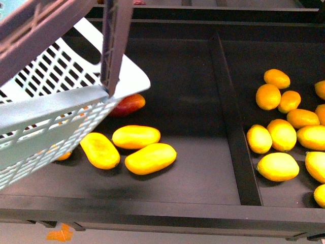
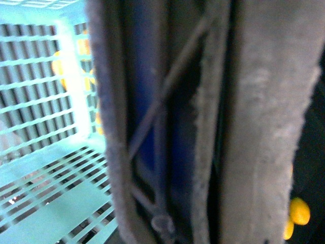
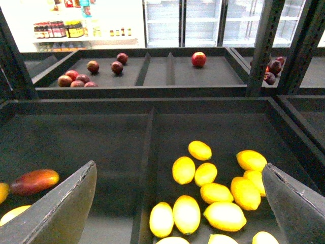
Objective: Pick lemon and mango into basket
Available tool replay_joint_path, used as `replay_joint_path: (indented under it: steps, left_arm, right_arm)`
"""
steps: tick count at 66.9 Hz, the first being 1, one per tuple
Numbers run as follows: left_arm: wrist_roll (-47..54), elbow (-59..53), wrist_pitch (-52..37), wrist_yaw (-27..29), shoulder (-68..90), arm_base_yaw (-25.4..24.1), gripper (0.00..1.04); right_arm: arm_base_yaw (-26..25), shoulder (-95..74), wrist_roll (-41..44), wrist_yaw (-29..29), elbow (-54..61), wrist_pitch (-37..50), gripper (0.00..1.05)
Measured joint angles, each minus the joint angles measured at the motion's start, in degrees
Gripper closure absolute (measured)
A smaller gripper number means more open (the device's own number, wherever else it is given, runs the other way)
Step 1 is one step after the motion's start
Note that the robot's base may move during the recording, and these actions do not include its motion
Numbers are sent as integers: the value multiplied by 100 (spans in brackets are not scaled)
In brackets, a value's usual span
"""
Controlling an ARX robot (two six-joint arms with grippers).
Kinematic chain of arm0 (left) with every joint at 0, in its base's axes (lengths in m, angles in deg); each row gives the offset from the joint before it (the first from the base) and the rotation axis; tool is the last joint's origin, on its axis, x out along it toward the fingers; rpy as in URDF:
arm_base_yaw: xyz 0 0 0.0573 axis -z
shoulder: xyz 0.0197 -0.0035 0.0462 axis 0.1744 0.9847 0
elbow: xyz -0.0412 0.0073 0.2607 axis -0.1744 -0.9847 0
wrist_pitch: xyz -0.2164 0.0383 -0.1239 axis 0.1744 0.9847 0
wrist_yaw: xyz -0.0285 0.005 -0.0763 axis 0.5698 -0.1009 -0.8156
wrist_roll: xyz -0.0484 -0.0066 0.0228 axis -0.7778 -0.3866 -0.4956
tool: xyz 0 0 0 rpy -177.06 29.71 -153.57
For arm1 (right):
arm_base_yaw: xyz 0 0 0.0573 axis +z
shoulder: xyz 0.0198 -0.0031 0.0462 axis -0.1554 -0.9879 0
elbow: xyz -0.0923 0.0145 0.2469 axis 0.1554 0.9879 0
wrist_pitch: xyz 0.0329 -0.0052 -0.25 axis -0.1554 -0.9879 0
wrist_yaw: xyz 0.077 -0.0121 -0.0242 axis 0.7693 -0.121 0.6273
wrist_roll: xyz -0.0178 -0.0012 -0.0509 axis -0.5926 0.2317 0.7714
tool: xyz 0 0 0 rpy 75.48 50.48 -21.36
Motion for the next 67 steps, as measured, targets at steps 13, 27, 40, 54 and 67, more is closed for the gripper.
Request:
replay_joint_path:
  steps: [13,27,40,54,67]
  left_arm:
    - [713,1054,-535,-1237,1082,249,90]
    - [807,1552,-857,-2199,1593,726,90]
    - [901,1497,-1320,-2516,1668,879,90]
    - [1008,1460,-1521,-2739,1668,907,90]
    - [1032,1432,-1506,-2599,1668,892,90]
  right_arm:
    - [0,0,-2,-2,0,0,9]
    - [0,0,-2,-4,0,0,9]
    - [0,2,-2,-2,0,0,9]
    - [0,0,-2,-2,0,0,9]
    - [-133,-1244,-994,-627,-737,-1458,9]
